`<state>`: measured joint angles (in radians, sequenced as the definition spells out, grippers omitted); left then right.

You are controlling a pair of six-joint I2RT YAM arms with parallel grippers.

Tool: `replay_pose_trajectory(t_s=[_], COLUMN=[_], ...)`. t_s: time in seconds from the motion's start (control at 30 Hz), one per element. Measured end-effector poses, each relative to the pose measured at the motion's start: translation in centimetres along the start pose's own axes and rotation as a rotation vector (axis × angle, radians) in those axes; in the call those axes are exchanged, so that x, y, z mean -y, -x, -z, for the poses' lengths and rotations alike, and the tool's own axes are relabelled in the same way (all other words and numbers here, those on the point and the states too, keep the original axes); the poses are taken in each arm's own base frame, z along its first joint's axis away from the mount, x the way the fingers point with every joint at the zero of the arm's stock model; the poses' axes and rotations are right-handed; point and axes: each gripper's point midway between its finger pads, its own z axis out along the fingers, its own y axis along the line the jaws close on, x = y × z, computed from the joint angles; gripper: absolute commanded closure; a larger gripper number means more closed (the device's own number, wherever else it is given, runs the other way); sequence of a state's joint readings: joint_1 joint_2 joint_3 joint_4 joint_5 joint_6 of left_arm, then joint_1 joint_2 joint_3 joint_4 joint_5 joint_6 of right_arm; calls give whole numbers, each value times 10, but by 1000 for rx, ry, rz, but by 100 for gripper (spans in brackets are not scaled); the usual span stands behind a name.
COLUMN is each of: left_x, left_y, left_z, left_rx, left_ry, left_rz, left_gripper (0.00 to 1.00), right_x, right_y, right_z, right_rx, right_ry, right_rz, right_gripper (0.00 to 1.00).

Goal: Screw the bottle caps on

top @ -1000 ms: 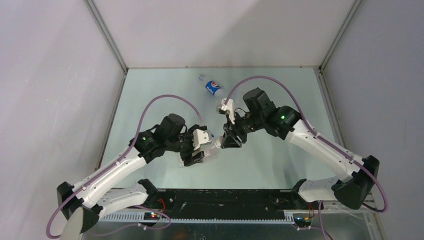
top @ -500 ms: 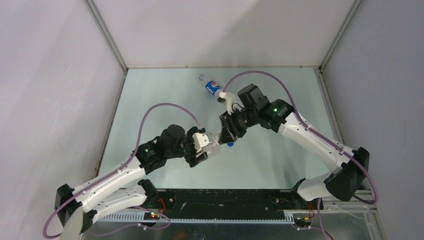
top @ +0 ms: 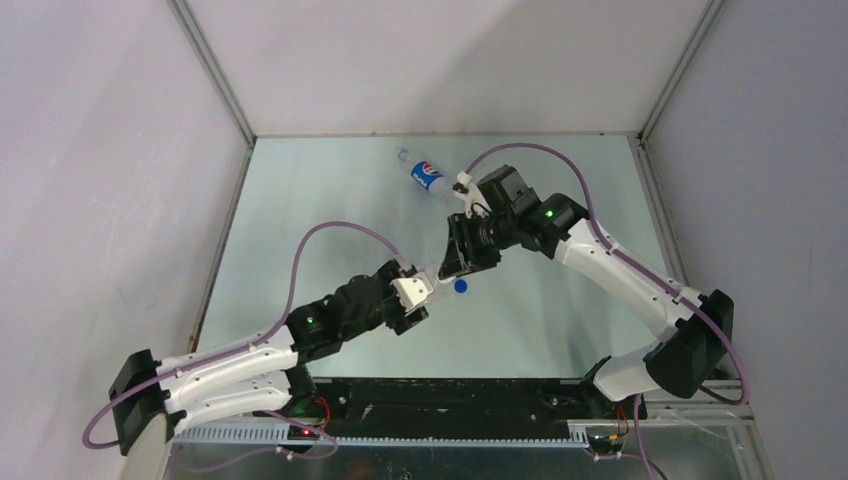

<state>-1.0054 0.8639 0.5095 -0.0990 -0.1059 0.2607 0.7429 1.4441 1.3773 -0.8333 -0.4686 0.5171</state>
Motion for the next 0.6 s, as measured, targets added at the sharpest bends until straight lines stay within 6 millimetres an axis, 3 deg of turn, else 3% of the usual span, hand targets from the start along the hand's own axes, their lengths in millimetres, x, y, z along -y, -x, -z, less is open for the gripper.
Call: replay_pose_trajectory(t_s=[0.2, 0.6], left_x=[-11, -21], left_y=[7, 22], left_z=[-2, 0], left_rx=[30, 99], left_ry=[127, 207], left_rz=[-17, 47], left_gripper=[100, 100], right_x=[-3, -13], right_y=[12, 35], right_z=[3, 10], right_rx=[48, 143], right_ry=[-29, -33], right_rz=[-108, -118], right_gripper=[89, 38])
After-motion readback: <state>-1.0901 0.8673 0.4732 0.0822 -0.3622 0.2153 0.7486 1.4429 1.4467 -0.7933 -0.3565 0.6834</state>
